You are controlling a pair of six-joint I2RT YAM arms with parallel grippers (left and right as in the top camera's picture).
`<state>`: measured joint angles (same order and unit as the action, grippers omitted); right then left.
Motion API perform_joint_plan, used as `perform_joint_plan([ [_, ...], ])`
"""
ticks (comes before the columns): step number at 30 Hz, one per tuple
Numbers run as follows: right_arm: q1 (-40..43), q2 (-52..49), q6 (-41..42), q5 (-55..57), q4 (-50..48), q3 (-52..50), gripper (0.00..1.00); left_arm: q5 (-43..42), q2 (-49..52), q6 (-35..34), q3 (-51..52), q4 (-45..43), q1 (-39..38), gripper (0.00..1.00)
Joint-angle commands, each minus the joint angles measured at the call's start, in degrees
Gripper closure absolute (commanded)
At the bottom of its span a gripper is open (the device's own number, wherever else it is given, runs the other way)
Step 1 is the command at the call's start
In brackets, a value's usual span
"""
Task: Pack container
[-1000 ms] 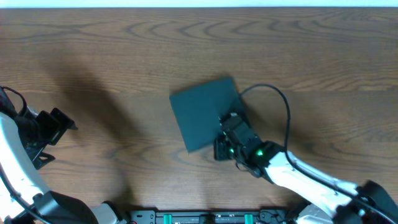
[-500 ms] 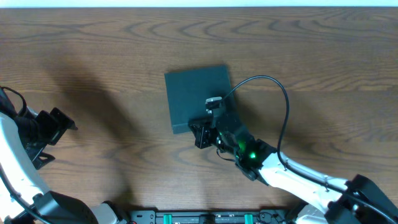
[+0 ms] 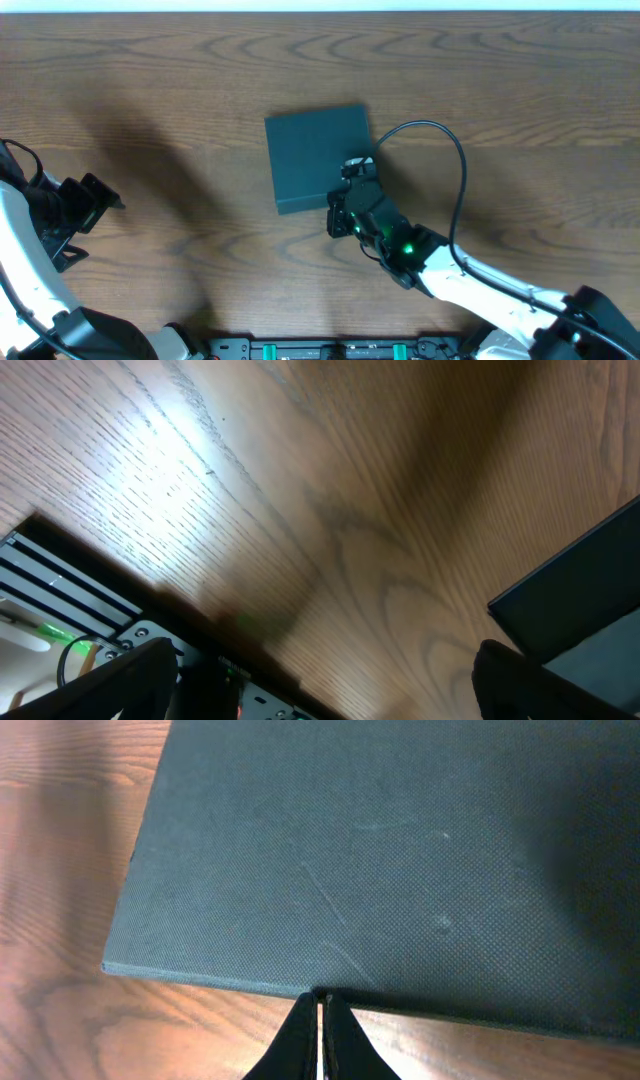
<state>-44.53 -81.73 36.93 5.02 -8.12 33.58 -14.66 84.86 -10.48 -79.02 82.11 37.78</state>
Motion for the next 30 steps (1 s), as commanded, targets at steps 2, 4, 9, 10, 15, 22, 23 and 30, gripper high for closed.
perform_joint_plan([
  [2,0.33,-3.76,-1.18,3.54,-0.22,0.42,0.94,0.24,-0.20,0.00,-0.63,0.13,0.22,0.05],
  [4,0.20,-3.76,-1.22,3.54,-0.42,0.44,0.94,0.22,-0.20,0.00,-0.63,0.15,0.22,0.05],
  [9,0.20,0.11,-1.90,3.26,-1.27,0.50,0.94,0.24,-0.20,0.00,-0.63,0.13,0.22,0.05],
  [10,0.20,1.66,-2.21,2.82,-1.20,0.50,0.94,0.24,-0.20,0.00,-0.63,0.13,0.22,0.05],
  [15,0.81,10.36,-4.57,0.92,-1.51,0.61,0.93,0.24,-0.20,0.00,-0.63,0.13,0.22,0.05],
  [22,8.72,4.17,-19.78,-21.46,18.27,20.06,0.96,0.24,-0.20,0.00,-0.63,0.15,0.22,0.05],
  [23,8.72,3.10,-21.86,-22.25,20.46,22.73,0.96,0.22,-0.20,0.00,-0.63,0.13,0.22,0.05],
  [30,7.78,-10.71,-34.86,-24.48,41.92,47.04,0.96,0.24,-0.20,0.00,-0.63,0.15,0.22,0.05],
])
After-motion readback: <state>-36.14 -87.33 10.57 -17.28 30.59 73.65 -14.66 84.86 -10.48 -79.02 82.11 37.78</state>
